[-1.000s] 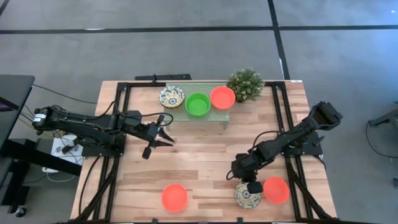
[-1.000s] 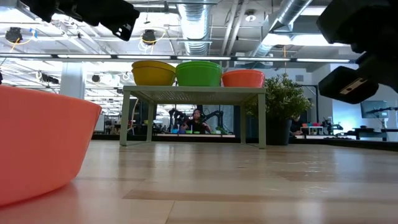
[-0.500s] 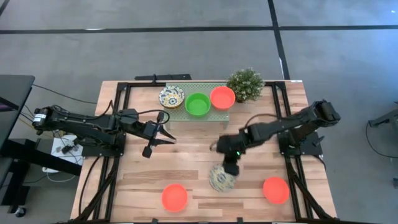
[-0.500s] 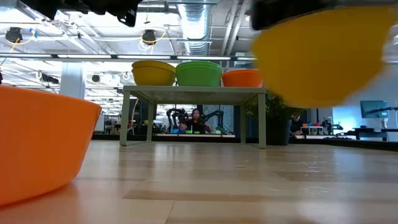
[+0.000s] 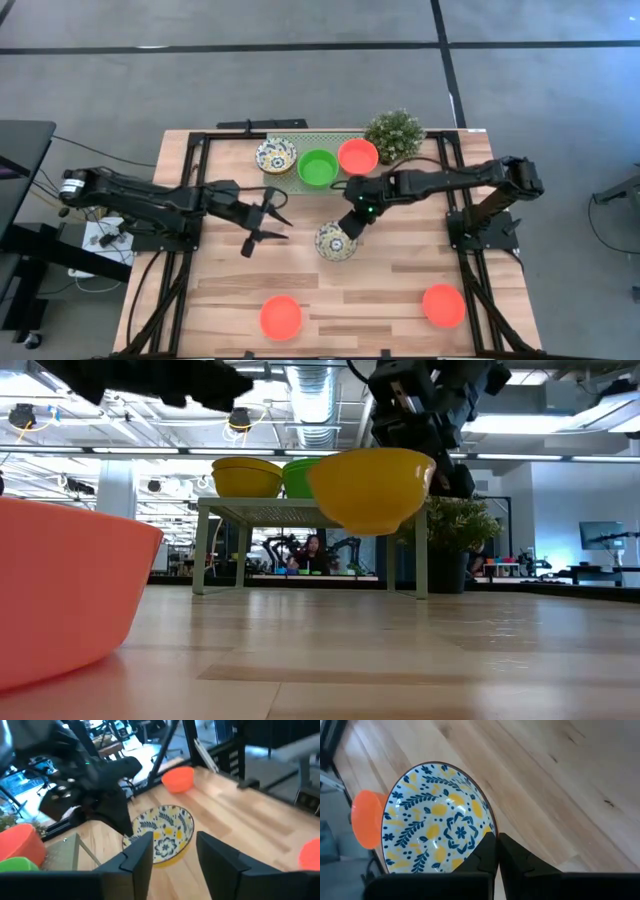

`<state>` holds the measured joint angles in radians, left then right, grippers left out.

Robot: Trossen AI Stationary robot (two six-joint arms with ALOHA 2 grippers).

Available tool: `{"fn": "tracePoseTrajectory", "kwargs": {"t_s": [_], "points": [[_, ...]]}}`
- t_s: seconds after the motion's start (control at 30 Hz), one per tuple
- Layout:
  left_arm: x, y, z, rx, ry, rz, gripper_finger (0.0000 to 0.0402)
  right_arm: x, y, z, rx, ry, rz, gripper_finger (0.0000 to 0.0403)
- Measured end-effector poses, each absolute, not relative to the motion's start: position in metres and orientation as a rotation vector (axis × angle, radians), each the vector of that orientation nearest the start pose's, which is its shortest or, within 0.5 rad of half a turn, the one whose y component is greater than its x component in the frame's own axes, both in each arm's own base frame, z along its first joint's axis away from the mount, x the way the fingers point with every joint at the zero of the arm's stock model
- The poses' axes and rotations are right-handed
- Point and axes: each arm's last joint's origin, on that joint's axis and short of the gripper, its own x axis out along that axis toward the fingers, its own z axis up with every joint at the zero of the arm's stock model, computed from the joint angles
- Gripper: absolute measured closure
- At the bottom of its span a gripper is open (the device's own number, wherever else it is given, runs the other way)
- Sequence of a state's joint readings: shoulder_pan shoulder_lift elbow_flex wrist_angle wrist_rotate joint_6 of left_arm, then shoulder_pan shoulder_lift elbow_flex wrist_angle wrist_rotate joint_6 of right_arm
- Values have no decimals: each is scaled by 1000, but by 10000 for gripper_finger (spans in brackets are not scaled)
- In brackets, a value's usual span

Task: Pick & Place Mini bowls
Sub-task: Stack the white patterned bowl on the white patterned bowls on the shelf

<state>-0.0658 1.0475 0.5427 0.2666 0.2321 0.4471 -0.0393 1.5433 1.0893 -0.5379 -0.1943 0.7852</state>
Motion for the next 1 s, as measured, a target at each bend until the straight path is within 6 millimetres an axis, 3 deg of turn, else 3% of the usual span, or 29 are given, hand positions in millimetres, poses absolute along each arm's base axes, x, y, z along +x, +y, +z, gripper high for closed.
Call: {"fn": "tracePoseTrajectory", "kwargs": {"t_s": [0.2,0.53,0.67,1.0], "points": [[254,-22,233,527,242,-323,220,311,-14,233,899,994,-279,401],[307,-37,205,851,444,-305,234,309,-15,233,1028,1037,-264,400],[312,-48,199,990,478,-281,234,307,-14,232,1039,1064,-262,399],[307,-61,198,1009,486,-335,242,306,-18,231,1058,1075,-285,399]]}}
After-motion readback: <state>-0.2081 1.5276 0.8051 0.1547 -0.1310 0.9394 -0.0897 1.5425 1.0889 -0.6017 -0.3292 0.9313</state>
